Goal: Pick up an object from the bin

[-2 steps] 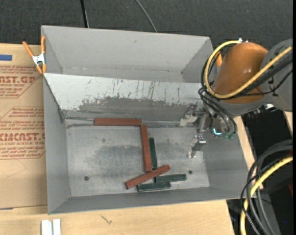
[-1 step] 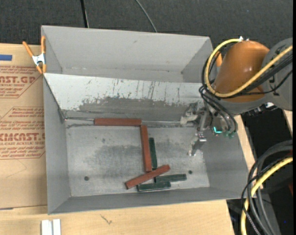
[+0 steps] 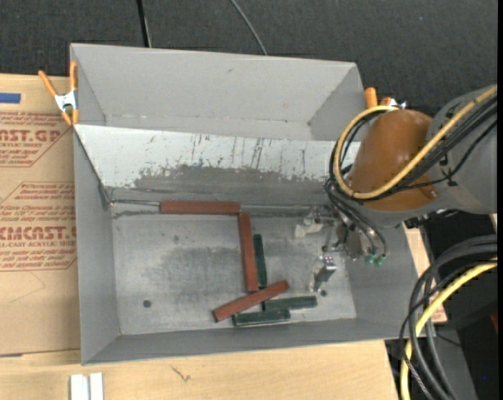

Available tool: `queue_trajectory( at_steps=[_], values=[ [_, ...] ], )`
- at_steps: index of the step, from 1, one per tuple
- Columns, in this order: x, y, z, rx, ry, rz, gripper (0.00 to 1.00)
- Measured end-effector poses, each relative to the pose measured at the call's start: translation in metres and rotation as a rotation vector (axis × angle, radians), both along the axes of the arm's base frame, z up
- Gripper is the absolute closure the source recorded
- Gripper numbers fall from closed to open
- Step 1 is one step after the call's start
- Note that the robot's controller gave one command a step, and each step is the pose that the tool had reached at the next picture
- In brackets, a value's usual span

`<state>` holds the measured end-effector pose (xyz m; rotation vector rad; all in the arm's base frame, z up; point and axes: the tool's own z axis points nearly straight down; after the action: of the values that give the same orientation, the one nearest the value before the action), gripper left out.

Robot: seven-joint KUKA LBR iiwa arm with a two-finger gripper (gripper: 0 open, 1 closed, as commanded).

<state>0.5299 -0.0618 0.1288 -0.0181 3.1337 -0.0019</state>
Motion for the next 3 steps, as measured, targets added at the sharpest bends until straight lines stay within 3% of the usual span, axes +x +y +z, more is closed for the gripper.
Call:
queue_trajectory(
  at_steps=[1,2,3],
  values=[
    [-0.020,-0.012,-0.053,0.000,-0.009,0.065,1.00],
    [-0.020,-0.012,-0.053,0.000,-0.009,0.065,1.00],
    [-0.006,0.070,-0.055,0.000,0.003,0.106,0.00]
  ],
)
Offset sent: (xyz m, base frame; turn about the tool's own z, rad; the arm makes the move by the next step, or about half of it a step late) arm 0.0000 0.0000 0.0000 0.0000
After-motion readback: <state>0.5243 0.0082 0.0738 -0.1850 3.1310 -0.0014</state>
